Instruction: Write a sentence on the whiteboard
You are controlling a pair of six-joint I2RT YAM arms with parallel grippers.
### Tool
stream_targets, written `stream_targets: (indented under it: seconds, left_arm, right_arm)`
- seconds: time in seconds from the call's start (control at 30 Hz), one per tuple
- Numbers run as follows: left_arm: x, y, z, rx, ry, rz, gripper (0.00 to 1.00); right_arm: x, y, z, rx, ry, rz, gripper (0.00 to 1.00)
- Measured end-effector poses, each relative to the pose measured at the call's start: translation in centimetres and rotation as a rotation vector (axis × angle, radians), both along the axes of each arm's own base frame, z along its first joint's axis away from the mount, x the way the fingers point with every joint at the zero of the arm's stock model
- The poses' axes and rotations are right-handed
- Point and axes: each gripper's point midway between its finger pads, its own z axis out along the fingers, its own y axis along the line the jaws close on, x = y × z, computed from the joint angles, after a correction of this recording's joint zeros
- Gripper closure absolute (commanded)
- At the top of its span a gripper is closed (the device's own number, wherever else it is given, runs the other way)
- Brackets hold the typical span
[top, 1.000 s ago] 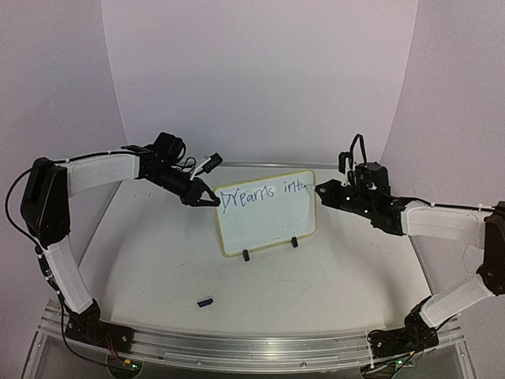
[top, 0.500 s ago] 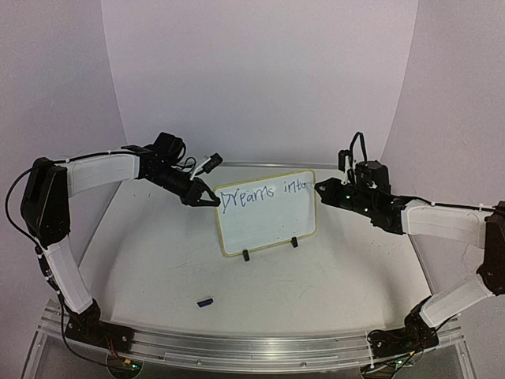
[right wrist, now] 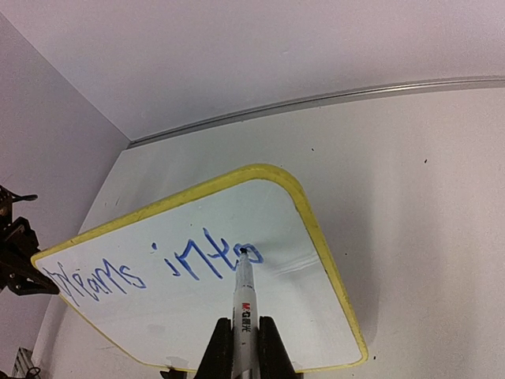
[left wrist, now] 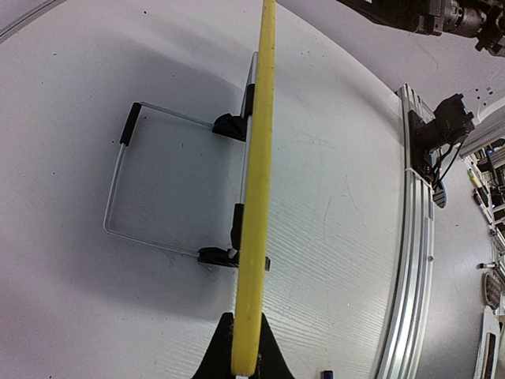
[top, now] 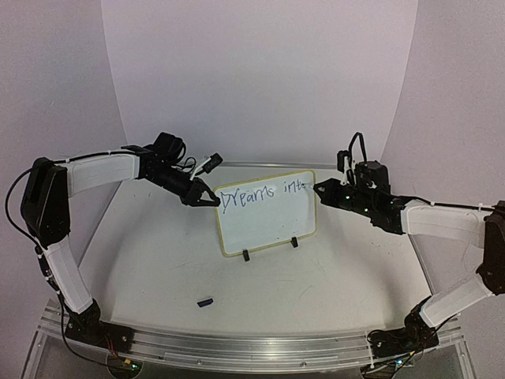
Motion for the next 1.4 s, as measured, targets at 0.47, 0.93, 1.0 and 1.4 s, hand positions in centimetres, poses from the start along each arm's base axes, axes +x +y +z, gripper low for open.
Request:
stream_targets:
  seconds: [0.47,0.93,1.0,1.4]
  left_arm:
    - [0.0,0.0,0.0,0.000,-0.001,-0.001,1.00]
    - [0.0,0.0,0.0,0.002,-0.001,-0.001,1.00]
    - [0.0,0.0,0.0,0.002,-0.001,0.000,1.00]
    - [-0.1,-0.1,0.0,0.006,-0.001,0.000,1.00]
  right_arm:
    - [-1.2,-0.2,2.5,0.034,-0.052,0.027,1.00]
    - [-5.5,3.7,4.8,0.051,-0.080,0.244,1.00]
    - [-6.7,5.7,4.8,0.037,-0.086,0.291,1.00]
    - [-9.7,15.8,-1.2,-0.074,-0.017,0.478,1.00]
